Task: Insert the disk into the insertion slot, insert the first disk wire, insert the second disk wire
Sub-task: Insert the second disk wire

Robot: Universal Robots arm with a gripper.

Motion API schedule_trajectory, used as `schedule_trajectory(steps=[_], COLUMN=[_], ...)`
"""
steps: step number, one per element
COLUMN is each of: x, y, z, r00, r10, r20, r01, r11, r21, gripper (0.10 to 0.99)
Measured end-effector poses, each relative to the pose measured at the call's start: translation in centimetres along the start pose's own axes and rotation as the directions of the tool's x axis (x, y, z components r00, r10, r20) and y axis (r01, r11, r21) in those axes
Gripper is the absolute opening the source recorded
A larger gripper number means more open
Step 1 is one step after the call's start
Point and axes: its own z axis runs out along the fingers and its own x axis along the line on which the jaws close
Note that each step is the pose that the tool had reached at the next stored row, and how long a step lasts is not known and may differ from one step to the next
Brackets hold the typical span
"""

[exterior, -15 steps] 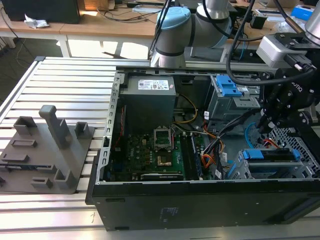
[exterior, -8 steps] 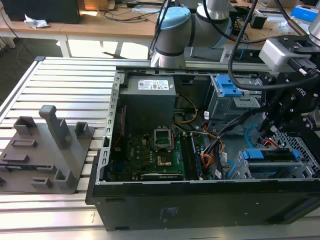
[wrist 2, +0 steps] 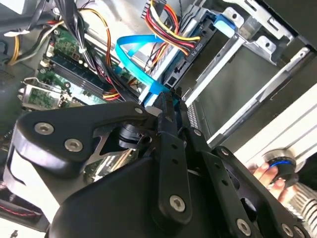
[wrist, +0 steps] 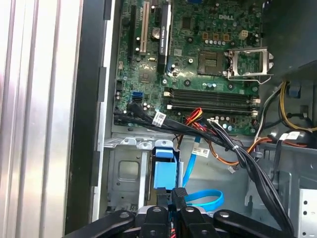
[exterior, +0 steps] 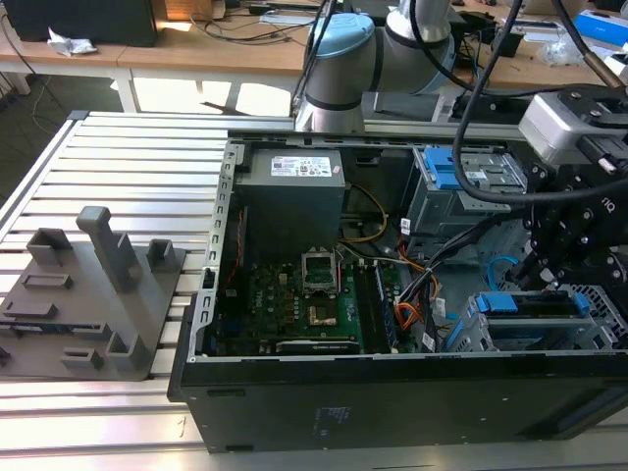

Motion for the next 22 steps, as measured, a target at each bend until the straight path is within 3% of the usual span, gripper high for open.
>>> schedule_trajectory(steps=[3, 5, 12, 13, 16, 22], x=[0.00, 0.00, 0.00, 0.02, 0.20, 0.16], y=[-0.01, -0.01, -0.01, -0.36, -0.83, -1.25], z=[0.10, 0.10, 0.10, 0.13, 1.22, 1.65], r00=[0.9960, 0.9938, 0.9931, 0.9931, 0.9930, 0.9932], r10=[0.089, 0.111, 0.117, 0.117, 0.118, 0.116], r20=[0.0049, 0.0060, 0.0063, 0.0063, 0.0084, 0.0115], r01=[-0.089, -0.111, -0.117, -0.117, -0.118, -0.116], r11=[0.9960, 0.9938, 0.9931, 0.9931, 0.9931, 0.9933], r21=[0.001, 0.001, 0.002, 0.001, -0.002, -0.002], gripper=[0.161, 0.161, 0.161, 0.161, 0.161, 0.161])
